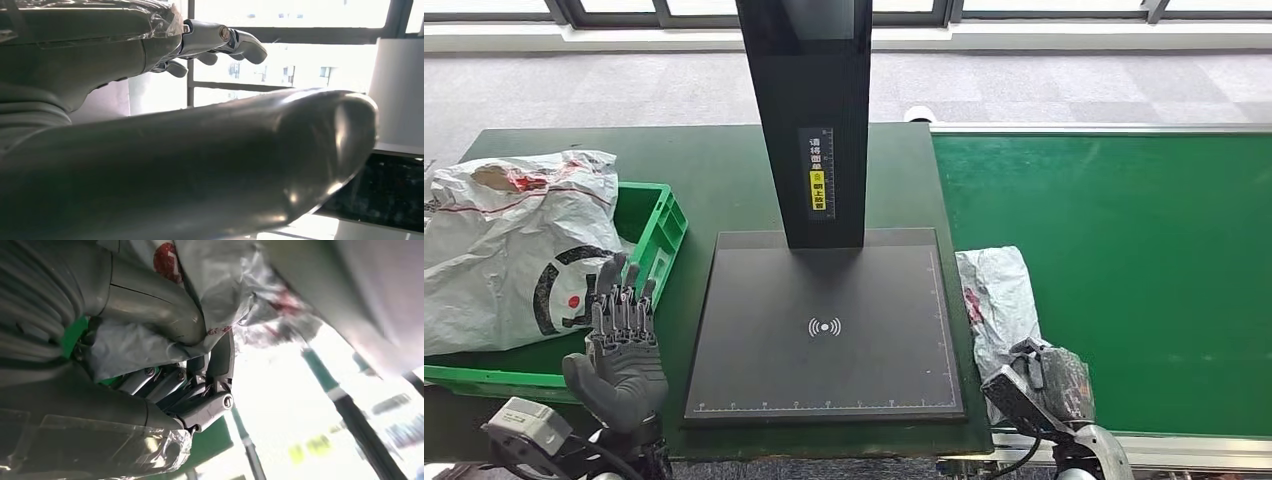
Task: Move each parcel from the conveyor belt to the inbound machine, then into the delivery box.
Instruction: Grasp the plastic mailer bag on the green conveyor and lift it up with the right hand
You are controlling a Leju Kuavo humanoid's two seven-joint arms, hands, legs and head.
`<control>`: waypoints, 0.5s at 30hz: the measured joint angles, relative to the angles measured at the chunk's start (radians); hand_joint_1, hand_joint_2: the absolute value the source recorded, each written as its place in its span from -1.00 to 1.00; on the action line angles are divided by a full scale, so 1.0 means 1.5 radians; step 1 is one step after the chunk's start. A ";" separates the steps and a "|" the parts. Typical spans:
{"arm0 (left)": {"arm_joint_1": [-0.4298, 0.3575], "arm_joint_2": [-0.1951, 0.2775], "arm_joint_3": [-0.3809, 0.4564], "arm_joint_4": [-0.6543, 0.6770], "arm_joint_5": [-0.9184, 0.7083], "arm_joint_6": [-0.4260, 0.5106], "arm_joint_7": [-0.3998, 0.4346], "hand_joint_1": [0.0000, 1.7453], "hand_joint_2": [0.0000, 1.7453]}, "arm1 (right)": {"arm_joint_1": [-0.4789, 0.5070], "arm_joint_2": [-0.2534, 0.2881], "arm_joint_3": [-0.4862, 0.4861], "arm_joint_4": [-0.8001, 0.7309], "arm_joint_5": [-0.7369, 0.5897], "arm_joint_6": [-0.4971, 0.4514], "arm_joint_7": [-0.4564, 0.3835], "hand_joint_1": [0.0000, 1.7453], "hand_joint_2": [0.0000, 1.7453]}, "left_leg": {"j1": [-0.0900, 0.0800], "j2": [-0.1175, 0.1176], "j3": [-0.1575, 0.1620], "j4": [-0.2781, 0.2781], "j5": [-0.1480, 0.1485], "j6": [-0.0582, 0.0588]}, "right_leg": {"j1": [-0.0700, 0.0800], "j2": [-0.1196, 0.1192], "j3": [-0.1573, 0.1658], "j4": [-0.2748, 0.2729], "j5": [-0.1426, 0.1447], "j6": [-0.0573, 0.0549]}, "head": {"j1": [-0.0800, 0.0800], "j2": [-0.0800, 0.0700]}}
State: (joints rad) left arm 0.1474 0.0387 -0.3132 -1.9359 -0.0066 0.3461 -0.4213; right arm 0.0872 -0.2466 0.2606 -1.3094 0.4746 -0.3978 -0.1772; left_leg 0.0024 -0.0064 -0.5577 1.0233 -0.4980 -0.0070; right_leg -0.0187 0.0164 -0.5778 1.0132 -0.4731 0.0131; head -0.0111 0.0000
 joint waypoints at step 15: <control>0.019 -0.008 0.000 -0.006 0.002 -0.006 -0.027 -1.00 -1.00 | 0.133 0.030 -0.041 -0.346 -0.015 -0.134 -0.145 1.00 1.00 | 0.000 -0.002 0.000 0.000 0.000 0.000 | 0.000 -0.002 0.001 0.000 -0.001 0.000 | 0.000 0.000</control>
State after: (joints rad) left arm 0.1757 0.0262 -0.3132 -1.9449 -0.0039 0.3377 -0.4624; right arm 0.2872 -0.2012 0.1993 -1.8289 0.4526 -0.5990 -0.3953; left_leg 0.0020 -0.0095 -0.5580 1.0235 -0.4981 -0.0069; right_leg -0.0193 0.0137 -0.5770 1.0131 -0.4741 0.0131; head -0.0111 0.0000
